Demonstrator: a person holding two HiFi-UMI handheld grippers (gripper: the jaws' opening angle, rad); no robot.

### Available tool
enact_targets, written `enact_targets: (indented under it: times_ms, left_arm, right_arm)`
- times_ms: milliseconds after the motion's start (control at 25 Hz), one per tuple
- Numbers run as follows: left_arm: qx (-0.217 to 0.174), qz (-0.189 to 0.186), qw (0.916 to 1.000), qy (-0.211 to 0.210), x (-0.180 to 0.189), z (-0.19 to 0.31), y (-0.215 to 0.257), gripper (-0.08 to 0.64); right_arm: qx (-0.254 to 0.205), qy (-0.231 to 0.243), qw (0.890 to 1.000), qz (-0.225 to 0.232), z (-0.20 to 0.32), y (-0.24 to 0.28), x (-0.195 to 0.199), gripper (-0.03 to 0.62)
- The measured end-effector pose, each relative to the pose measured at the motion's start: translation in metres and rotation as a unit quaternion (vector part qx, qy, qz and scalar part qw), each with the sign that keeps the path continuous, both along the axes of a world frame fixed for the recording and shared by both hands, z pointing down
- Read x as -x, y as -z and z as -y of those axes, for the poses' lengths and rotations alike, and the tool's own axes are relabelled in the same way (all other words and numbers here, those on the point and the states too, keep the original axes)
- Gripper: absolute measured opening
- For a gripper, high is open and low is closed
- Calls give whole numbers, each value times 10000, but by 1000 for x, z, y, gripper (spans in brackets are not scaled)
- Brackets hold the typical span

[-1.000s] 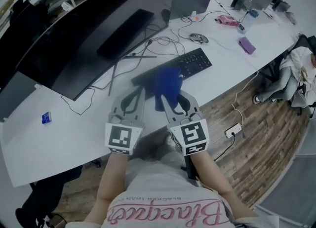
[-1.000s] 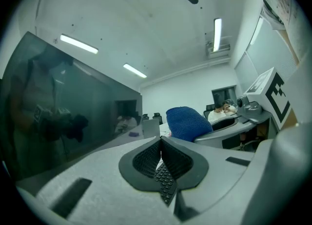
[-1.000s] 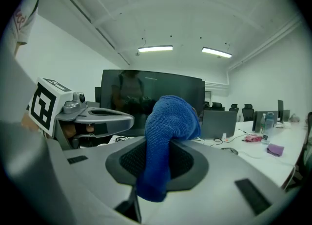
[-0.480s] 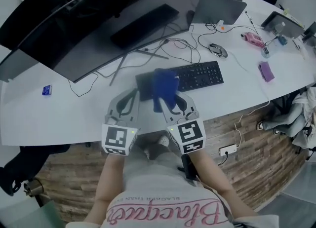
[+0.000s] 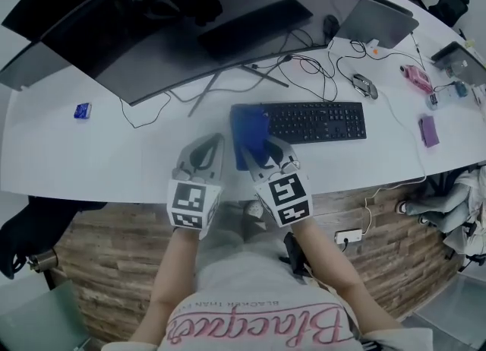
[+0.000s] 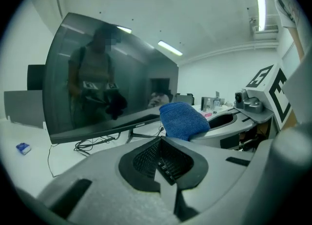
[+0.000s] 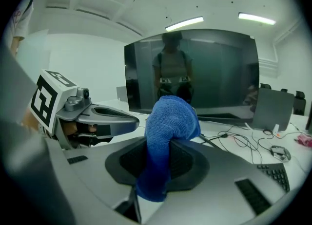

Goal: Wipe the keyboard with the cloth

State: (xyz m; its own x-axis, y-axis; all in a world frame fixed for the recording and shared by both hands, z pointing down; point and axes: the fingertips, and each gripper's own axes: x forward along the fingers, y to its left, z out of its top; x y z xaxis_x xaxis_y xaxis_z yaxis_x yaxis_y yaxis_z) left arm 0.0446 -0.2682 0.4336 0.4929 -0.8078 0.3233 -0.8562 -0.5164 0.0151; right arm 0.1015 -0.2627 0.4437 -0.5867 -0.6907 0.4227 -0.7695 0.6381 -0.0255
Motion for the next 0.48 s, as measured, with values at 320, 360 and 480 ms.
enact_targets:
  times_ms: [320, 360, 480]
  left_arm:
    - [555, -17, 9984, 135, 26, 26, -33, 5]
    - [608, -28, 9980, 151, 31, 30, -38, 5]
    - [759, -107, 9969, 166, 40, 41, -51, 5]
  right_arm:
    - [727, 370, 9961, -346, 27, -36, 39, 87]
    - [835, 388, 9951, -365, 31, -41, 42, 86]
    - [1147, 412, 9913, -492, 40, -56, 50, 87]
